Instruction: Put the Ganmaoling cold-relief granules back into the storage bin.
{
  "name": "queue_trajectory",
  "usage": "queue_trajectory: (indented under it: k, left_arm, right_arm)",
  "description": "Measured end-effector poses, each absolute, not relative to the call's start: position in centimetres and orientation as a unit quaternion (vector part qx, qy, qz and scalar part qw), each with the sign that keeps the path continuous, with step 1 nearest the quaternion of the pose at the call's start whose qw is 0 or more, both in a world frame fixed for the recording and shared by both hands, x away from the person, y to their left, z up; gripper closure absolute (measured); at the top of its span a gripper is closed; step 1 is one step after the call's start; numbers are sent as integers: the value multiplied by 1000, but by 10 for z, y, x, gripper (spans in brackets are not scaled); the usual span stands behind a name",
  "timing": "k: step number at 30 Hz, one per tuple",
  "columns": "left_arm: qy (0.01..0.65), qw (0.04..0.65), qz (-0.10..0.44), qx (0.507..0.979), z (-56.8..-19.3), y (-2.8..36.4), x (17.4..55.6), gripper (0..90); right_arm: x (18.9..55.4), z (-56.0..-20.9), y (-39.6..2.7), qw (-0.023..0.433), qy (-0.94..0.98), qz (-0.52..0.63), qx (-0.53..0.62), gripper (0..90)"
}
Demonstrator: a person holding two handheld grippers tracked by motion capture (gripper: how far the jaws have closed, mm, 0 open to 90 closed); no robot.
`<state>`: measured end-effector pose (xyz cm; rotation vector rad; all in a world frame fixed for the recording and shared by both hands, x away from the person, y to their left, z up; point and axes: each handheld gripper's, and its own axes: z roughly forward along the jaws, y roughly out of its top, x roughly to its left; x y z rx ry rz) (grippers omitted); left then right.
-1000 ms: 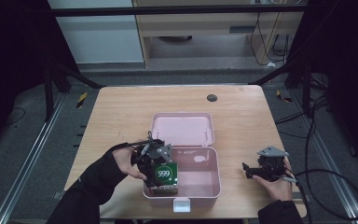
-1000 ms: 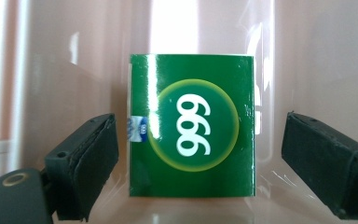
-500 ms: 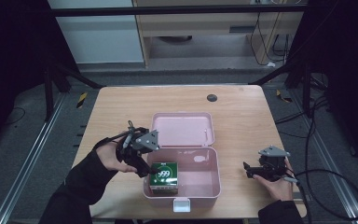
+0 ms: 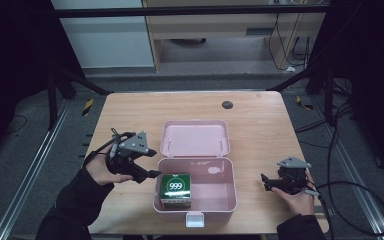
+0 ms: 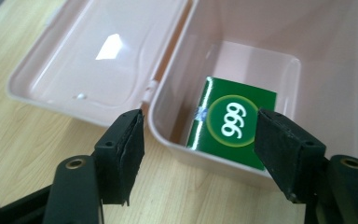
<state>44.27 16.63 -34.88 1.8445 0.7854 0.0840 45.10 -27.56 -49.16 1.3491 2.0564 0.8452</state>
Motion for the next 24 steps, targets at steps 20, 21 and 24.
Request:
queue_trajectory:
  k: [20,21,24]
  left_arm:
    - [424,540,132,715,-407,233,462,334]
    - [433,543,137,707,-411,234,463,329]
    - [450,545,152,691,-423,241,466,308]
  right_arm:
    - [451,-493,-275,269,761,308,504,38]
    - [451,-494,-275,269,761,308,504,38]
    - [451,-493,-275,272,761,307,503,38]
